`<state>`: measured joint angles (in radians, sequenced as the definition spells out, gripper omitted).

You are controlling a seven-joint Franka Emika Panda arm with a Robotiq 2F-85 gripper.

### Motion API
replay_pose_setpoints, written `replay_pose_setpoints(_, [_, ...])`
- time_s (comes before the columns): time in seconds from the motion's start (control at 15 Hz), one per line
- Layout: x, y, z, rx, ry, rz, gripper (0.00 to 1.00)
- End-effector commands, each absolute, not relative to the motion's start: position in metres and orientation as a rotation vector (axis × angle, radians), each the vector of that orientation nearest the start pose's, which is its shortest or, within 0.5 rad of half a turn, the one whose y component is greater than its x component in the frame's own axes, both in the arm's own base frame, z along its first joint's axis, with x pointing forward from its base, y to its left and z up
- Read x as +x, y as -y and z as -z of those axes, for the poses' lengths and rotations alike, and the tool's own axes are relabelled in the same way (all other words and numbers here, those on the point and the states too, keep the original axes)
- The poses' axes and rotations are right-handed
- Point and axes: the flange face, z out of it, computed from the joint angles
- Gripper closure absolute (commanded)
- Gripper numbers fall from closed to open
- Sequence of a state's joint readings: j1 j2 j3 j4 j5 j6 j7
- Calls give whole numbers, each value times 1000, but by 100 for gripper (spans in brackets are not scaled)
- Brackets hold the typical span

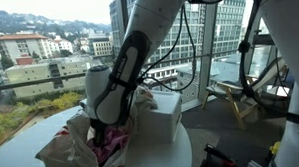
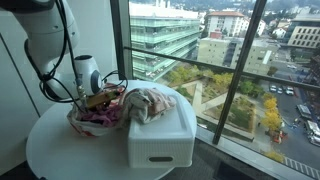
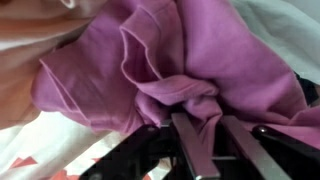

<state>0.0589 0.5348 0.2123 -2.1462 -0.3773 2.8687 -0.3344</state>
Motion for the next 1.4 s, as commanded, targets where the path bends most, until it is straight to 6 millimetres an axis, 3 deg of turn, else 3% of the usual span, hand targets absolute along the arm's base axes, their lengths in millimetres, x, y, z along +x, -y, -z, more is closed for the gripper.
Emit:
replay_pose_setpoints(0.0, [549,-168,-214,-2829,1368,389,41])
replay_pose_setpoints(0.33, [571,-127,-274,-2939,1142,516,3])
replay_pose_setpoints(0.4, [574,-115,-283,-2966,1094,524,0])
replay_pose_setpoints(0.53, [577,-88,-294,-3032,1038,523,0])
replay_pose_setpoints(0.67, [579,-74,-295,-3057,1123,533,0])
replay_pose_setpoints(1.07, [584,-65,-287,-3119,1648,509,0])
replay_pose_setpoints(1.33, [582,-64,-278,-3141,1699,482,0])
